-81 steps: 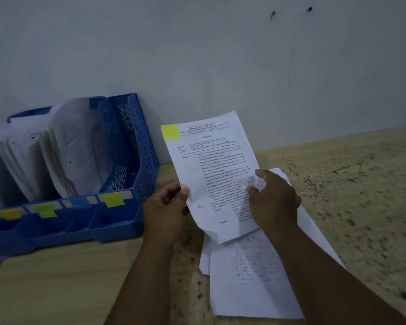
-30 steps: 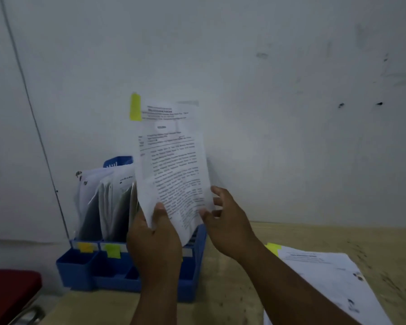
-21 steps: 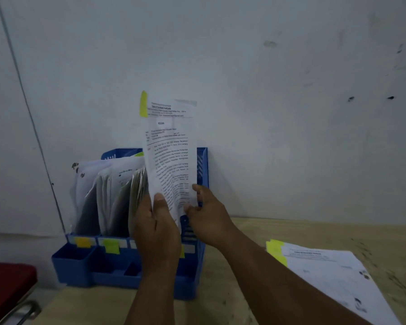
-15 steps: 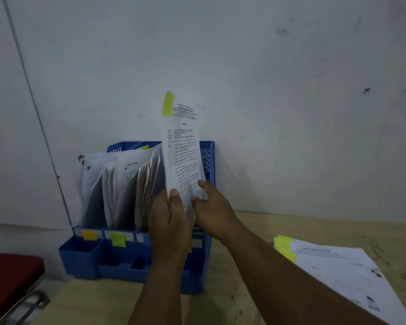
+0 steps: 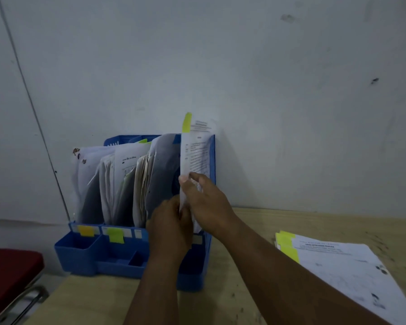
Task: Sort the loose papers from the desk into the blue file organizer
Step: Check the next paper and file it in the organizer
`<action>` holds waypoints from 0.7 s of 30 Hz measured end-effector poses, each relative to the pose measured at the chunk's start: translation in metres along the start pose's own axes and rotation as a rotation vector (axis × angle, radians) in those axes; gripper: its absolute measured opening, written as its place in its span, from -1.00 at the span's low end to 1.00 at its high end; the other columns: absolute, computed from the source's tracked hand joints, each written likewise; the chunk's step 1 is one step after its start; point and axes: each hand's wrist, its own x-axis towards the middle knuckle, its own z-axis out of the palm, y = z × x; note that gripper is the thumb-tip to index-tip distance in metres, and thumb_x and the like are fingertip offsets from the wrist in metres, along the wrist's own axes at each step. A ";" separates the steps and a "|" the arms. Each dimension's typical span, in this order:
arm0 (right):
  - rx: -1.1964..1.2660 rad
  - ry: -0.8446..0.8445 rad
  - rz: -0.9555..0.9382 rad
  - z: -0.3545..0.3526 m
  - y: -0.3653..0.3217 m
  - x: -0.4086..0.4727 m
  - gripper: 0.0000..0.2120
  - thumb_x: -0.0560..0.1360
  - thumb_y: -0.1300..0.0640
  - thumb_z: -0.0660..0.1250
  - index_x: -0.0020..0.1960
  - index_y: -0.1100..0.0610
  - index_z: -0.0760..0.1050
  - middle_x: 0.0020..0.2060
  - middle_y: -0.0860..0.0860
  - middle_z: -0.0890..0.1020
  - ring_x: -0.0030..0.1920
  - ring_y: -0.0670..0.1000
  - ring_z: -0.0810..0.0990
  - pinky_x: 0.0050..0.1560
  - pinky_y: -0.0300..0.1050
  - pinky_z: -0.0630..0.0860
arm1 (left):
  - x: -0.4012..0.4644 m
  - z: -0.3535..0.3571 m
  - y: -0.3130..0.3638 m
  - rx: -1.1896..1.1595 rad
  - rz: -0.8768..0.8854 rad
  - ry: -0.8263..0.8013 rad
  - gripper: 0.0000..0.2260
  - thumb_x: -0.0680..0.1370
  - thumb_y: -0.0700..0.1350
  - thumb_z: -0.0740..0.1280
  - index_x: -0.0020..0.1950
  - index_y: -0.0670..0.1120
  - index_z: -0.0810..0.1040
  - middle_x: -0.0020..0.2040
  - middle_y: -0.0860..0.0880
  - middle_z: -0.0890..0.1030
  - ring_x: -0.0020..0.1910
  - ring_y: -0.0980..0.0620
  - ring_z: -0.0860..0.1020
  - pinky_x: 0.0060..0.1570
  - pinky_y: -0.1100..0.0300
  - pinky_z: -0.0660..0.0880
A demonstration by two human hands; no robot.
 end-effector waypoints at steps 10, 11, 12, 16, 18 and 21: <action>-0.171 0.128 -0.038 0.001 0.008 0.003 -0.52 0.52 -0.17 0.41 0.34 0.03 0.46 0.18 -0.06 0.61 0.10 -0.05 0.61 -0.04 -0.37 0.52 | -0.004 -0.016 0.007 -0.210 -0.018 -0.126 -0.87 0.56 -0.16 0.39 -0.06 0.08 0.64 -0.19 0.16 0.68 -0.20 0.21 0.63 -0.24 0.23 0.56; -0.173 0.131 -0.028 0.000 0.010 0.004 -0.61 0.52 -0.16 0.41 0.21 0.06 0.50 0.02 -0.07 0.64 -0.02 -0.08 0.63 -0.19 -0.44 0.50 | -0.004 -0.017 0.007 -0.221 0.005 -0.100 -0.88 0.57 -0.13 0.39 0.01 0.10 0.66 -0.14 0.19 0.68 -0.14 0.23 0.63 -0.19 0.25 0.57; -0.173 0.131 -0.016 0.000 0.011 0.005 -0.65 0.52 -0.15 0.42 0.13 0.08 0.52 -0.09 -0.08 0.63 -0.11 -0.10 0.62 -0.31 -0.46 0.45 | -0.004 -0.018 0.007 -0.222 0.031 -0.079 -0.88 0.57 -0.09 0.40 0.05 0.11 0.66 -0.11 0.20 0.67 -0.10 0.24 0.63 -0.16 0.25 0.57; -0.129 0.042 -0.039 -0.001 0.013 0.006 -0.42 0.46 -0.26 0.44 0.35 0.01 0.44 0.12 -0.13 0.59 0.06 -0.13 0.59 -0.12 -0.43 0.48 | -0.005 -0.021 0.007 -0.262 0.050 -0.027 -0.86 0.62 -0.12 0.35 -0.07 0.10 0.65 -0.25 0.17 0.65 -0.26 0.23 0.60 -0.34 0.32 0.52; -0.162 0.005 -0.045 0.001 0.012 0.006 -0.32 0.45 -0.31 0.41 0.48 -0.10 0.33 0.28 -0.11 0.53 0.18 -0.09 0.55 0.05 -0.26 0.52 | -0.005 -0.020 0.003 -0.208 0.032 -0.014 -0.70 0.64 -0.15 0.30 -0.29 0.03 0.55 -0.41 0.12 0.57 -0.44 0.19 0.49 -0.45 0.32 0.37; -0.174 0.020 -0.052 0.003 0.014 0.005 -0.39 0.51 -0.28 0.36 0.49 -0.13 0.32 0.32 -0.08 0.53 0.13 -0.12 0.53 0.06 -0.24 0.51 | -0.003 -0.018 -0.003 -0.115 0.040 -0.008 -0.67 0.64 -0.16 0.29 -0.33 -0.01 0.52 -0.43 0.07 0.55 -0.42 0.15 0.49 -0.43 0.29 0.36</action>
